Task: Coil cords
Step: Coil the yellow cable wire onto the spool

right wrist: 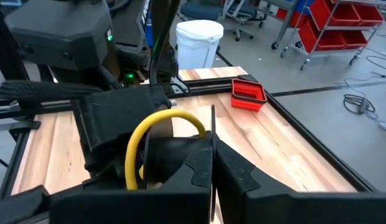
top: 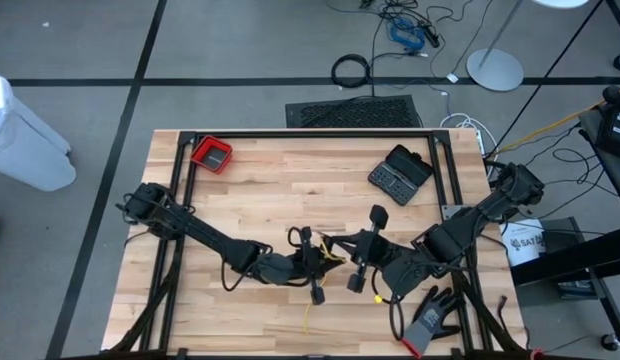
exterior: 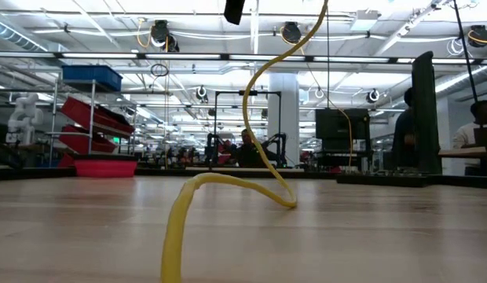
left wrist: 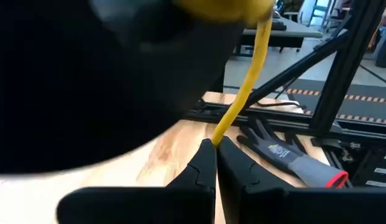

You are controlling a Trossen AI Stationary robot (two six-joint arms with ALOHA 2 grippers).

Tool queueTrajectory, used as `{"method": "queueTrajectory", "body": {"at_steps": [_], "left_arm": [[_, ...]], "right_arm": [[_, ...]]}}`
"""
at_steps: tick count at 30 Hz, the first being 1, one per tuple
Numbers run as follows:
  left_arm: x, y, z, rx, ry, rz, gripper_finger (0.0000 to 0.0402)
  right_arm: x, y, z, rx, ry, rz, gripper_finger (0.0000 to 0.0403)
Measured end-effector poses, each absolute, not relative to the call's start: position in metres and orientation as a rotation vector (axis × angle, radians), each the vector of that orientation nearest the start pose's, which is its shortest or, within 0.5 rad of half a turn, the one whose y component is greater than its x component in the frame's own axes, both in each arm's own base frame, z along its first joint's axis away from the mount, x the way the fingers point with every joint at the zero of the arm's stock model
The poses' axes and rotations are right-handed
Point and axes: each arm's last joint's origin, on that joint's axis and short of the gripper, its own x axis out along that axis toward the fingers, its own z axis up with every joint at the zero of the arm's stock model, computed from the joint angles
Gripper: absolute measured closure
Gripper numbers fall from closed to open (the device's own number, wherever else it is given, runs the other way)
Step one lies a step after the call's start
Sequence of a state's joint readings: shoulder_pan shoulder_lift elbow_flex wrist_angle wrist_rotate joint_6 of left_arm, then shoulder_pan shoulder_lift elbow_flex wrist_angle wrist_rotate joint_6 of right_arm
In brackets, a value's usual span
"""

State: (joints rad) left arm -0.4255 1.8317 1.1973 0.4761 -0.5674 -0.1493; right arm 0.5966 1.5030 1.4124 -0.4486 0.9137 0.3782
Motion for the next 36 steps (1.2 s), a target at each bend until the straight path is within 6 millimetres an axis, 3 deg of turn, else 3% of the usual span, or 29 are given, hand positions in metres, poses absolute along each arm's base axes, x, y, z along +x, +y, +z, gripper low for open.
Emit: {"method": "queueTrajectory", "body": {"at_steps": [15,26,36], "left_arm": [[0.385,-0.149,0.253,-0.099,0.074,0.157,0.04],[0.384,-0.154,0.26,-0.12,0.018,0.118,0.04],[0.383,-0.156,0.261,-0.119,0.004,0.102,0.04]], "right_arm": [[0.283,0.161,0.36,0.02,0.321,-0.4,0.0403],[0.287,0.156,0.346,-0.011,0.404,-0.422,0.0403],[0.285,0.155,0.349,0.007,0.398,-0.421,0.0402]]}}
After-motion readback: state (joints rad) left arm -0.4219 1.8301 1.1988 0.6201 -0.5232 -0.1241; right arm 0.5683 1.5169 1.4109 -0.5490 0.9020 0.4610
